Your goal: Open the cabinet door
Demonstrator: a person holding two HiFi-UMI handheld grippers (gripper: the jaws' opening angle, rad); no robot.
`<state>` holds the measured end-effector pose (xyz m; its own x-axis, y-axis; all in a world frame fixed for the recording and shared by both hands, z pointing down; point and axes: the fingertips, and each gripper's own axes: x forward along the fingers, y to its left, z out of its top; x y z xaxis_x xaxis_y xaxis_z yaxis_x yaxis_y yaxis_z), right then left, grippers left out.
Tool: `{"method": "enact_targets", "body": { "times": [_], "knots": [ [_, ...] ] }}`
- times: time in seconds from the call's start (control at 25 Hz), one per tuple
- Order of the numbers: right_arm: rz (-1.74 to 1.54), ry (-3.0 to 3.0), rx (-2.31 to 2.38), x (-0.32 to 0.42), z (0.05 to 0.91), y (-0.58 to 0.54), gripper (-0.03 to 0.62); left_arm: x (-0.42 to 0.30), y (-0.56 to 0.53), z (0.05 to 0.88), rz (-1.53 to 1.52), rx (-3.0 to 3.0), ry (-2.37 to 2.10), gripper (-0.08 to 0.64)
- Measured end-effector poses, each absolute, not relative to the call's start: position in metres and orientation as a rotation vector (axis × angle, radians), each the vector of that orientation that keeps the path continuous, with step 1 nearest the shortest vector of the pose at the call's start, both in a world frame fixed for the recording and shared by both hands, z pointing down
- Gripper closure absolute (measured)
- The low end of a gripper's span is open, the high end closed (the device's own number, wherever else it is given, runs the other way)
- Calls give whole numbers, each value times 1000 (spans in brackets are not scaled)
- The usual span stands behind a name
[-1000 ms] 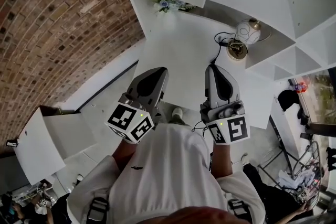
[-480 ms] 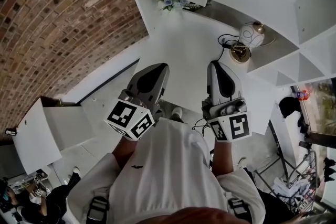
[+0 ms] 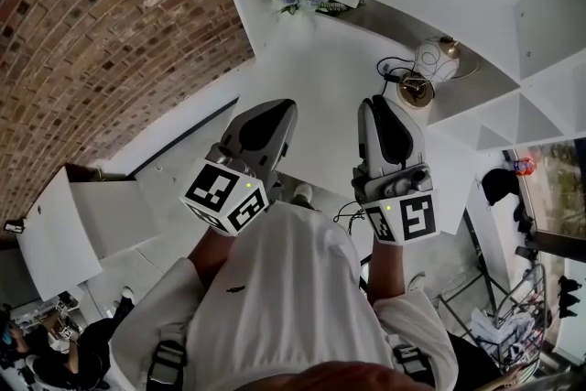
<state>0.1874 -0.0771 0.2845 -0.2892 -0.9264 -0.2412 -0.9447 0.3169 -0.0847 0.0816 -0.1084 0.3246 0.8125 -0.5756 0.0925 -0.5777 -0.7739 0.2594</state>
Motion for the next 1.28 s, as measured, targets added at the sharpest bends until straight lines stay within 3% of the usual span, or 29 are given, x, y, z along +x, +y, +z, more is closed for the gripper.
{"method": "enact_targets", "body": {
  "times": [0.2, 1.28],
  "knots": [
    [117, 2344, -1711, 193, 282, -89, 491, 85, -117, 324, -2, 2722, -891, 552],
    [99, 2319, -1712, 212, 272, -165, 414, 99, -174, 311, -20, 2748, -906, 552]
  ]
}}
